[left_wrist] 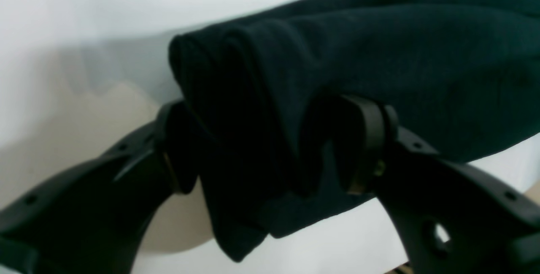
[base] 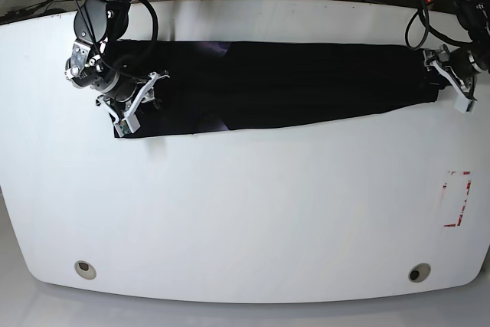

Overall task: Fold the T-shirt properly
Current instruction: 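Move the left gripper inward and grasp the strip's middle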

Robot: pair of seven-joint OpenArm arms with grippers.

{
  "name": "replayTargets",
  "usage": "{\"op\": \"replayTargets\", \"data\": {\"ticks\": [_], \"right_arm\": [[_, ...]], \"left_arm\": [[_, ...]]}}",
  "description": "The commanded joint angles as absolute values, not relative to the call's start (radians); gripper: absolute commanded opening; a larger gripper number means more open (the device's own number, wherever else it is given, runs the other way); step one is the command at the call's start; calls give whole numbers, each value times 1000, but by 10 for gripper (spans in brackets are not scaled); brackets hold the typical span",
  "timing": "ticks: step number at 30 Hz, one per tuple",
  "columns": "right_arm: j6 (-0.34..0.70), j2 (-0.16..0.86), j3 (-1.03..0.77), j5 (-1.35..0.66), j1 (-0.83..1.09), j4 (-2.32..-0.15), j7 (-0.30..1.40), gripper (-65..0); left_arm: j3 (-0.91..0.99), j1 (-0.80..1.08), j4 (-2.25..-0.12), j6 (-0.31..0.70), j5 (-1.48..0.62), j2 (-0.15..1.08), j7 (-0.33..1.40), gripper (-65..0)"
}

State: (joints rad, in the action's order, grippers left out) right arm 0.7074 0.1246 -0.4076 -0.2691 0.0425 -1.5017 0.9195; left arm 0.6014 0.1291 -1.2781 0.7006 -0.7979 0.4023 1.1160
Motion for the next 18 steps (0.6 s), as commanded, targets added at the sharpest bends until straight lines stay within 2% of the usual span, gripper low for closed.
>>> {"op": "replayTargets", "data": {"ticks": [1, 2, 4, 6, 7, 13, 18], "right_arm": [[698, 128, -407, -228, 47, -1498, 970, -444], [698, 128, -407, -228, 47, -1498, 970, -444], [698, 128, -407, -228, 47, -1498, 970, -444], [698, 128, -407, -228, 47, -1498, 970, -444], [698, 128, -407, -228, 47, -1498, 970, -445], [698, 127, -407, -228, 48, -1498, 970, -445], [698, 127, -407, -228, 48, -1498, 970, -445]], "left_arm": [[601, 133, -1280, 698, -769, 412, 1145, -292], [601, 133, -1280, 698, -771, 412, 1144, -342], [601, 131, -1282, 698, -773, 412, 1144, -512], [601, 131, -1283, 698, -773, 412, 1144, -612], [601, 130, -1285, 698, -773, 412, 1144, -632], [601, 140, -1472, 698, -771, 407, 1148, -619], [601, 142, -1687, 698, -769, 341, 1167, -618]]}}
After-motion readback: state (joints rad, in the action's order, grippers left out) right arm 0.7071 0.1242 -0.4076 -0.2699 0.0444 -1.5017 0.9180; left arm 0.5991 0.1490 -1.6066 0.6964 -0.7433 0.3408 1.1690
